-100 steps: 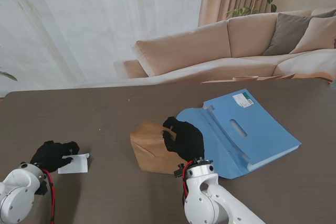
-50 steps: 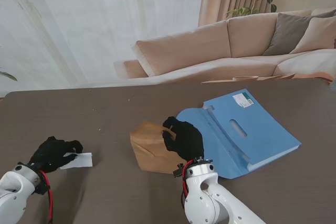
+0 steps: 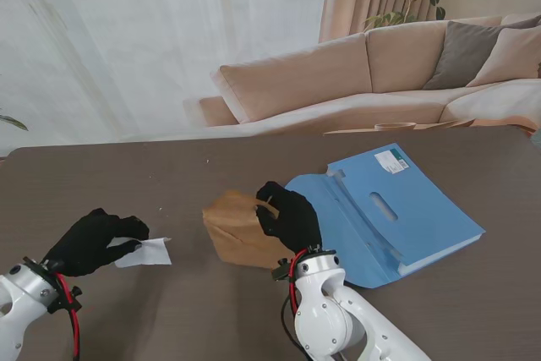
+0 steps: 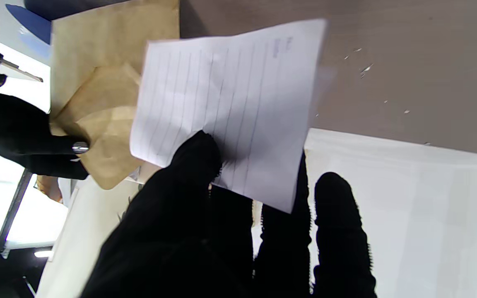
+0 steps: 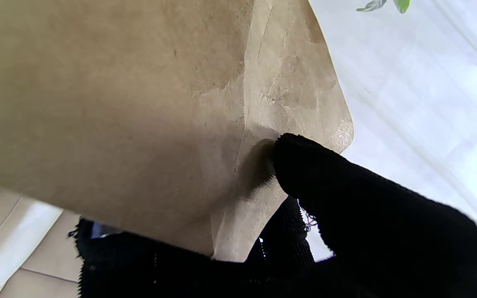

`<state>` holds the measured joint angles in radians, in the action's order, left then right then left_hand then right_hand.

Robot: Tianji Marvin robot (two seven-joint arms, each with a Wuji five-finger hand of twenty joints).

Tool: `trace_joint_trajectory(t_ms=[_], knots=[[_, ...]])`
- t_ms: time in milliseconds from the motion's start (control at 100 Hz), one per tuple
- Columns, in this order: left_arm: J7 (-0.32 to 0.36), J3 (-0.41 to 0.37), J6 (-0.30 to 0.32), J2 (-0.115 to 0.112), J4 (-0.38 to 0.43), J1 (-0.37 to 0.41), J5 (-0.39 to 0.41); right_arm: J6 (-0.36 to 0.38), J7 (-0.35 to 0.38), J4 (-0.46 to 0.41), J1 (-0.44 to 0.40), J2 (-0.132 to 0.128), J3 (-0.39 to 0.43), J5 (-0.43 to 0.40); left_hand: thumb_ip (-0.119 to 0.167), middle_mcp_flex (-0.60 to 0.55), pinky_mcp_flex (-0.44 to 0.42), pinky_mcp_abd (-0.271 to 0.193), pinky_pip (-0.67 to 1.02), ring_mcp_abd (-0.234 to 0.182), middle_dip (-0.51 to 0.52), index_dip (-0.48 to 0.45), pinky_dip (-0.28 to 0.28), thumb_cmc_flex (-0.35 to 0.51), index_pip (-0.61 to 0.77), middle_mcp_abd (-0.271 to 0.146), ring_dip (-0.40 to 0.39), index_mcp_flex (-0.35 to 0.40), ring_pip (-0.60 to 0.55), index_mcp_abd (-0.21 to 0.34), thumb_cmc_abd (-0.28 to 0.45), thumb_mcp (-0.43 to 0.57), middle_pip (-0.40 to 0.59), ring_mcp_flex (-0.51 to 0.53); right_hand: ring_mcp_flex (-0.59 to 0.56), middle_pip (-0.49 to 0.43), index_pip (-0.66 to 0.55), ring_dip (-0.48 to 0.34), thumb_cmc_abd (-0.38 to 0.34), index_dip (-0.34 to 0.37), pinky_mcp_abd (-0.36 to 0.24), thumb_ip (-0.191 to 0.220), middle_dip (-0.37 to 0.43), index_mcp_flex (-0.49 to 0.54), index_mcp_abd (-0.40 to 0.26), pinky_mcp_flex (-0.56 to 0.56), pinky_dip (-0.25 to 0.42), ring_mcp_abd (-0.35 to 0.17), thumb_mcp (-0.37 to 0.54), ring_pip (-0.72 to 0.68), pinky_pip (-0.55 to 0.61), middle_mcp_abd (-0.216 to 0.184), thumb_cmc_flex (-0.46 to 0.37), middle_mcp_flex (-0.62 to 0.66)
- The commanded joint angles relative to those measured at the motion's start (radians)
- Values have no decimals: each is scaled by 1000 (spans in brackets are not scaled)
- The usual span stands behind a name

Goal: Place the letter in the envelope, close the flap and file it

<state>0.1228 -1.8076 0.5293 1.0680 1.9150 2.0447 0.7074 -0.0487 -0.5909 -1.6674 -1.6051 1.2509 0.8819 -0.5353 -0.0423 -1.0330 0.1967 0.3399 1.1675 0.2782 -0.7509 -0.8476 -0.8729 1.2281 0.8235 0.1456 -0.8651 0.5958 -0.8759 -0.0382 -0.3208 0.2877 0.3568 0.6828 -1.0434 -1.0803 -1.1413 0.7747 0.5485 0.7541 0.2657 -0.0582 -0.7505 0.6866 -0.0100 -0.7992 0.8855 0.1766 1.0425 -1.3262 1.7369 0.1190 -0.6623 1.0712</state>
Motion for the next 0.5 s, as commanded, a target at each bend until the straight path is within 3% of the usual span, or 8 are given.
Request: trace_joint_trajectory(t_ms=[0,280,490], knots=[[-1,12,4,4,30,7,13,7,20,-1,6,9,-8,5,0,-18,-11,26,21,17,-11,10,-18,54,9,11,-22,42,-22,-15,-37,42,28,15,-27,-26,-50,7,-19,15,-26,25,-7,-15,-14,-20,-9,3,8,-31,128,-8,-36,-16],[-21,85,-46,10,121,14,8,25,27,10,33,16,-34,27,1,-26,-4,34,30,26,-5,20,-19,50,-3,21,-21,58,-26,-35,-42,51,30,24,-28,-29,-54,8,-17,13,-23,30,-6,-13,-15,-20,-11,5,13,-33,131,-8,-31,-14],[-131,178,-96,20,143,-5,106,41,33,15,50,24,-52,57,0,-26,-2,34,37,24,-8,13,-19,45,2,18,-21,55,-30,-27,-44,59,38,24,-27,-30,-55,8,-17,13,-21,32,-6,-12,-14,-21,-12,7,15,-35,133,-7,-30,-13]])
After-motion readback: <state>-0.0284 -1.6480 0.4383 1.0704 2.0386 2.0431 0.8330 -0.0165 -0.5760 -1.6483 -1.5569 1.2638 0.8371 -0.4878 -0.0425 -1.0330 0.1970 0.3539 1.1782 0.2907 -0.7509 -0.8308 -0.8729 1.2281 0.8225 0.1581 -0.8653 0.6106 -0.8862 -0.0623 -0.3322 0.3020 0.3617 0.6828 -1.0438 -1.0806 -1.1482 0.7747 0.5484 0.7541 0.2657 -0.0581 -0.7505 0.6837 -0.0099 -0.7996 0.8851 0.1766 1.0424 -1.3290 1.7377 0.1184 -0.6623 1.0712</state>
